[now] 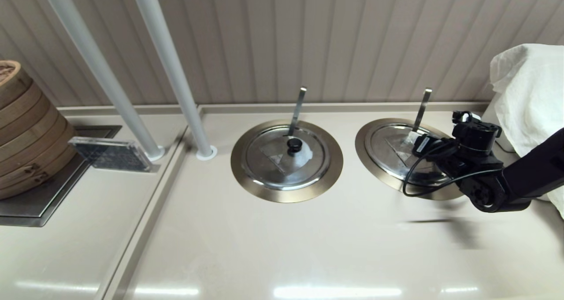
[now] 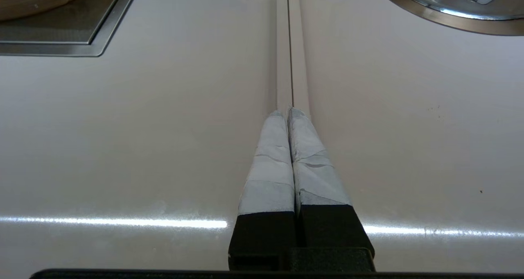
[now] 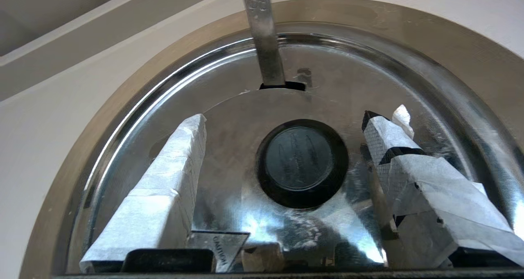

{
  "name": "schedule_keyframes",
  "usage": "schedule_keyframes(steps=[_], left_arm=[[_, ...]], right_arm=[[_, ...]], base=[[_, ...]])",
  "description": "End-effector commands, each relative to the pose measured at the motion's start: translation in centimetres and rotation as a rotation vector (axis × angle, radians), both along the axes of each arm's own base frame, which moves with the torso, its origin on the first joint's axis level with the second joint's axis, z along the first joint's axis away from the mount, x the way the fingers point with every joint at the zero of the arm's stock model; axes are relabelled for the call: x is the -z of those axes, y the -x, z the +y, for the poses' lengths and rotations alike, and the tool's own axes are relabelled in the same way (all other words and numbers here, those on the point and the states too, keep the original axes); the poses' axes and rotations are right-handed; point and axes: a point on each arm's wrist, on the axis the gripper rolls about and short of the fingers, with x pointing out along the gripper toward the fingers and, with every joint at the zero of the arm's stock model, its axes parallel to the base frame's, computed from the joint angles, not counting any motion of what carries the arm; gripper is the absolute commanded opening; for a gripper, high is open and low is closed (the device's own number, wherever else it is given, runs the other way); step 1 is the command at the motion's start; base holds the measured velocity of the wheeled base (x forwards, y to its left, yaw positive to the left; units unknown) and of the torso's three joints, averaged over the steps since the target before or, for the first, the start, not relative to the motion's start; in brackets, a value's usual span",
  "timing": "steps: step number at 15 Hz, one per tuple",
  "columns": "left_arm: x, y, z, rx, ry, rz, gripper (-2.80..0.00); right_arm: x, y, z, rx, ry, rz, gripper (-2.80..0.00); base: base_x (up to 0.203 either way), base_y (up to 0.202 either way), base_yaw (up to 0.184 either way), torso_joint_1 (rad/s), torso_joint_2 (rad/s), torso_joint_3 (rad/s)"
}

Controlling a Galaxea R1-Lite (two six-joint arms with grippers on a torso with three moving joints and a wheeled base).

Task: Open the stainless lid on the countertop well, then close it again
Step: Open the lid

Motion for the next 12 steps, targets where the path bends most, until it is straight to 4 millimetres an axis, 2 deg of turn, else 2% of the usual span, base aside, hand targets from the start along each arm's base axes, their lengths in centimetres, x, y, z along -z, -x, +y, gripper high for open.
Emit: schedule_keyframes(steps=[1,7,12], left_arm=[[0.0,0.0,0.0,-0.001,0.001,0.000,-2.80],[0.0,0.0,0.0,-0.001,0.001,0.000,-2.80],[0.0,0.0,0.0,-0.001,0.001,0.000,-2.80]], right_arm=[[0.1,-0.2,0.1,-0.023,-0.005,-0.006,0.00],[0.2,-1.7,-0.2,-0.024,-0.007,-0.033,0.00],[-0.1,-1.6,-0.2,-0.023,-0.010,-0.041,0.00]], base=[[0.000,0.000,0.000,0.000,0.00,0.000],[0.000,0.000,0.000,0.000,0.00,0.000],[0.000,0.000,0.000,0.000,0.00,0.000]])
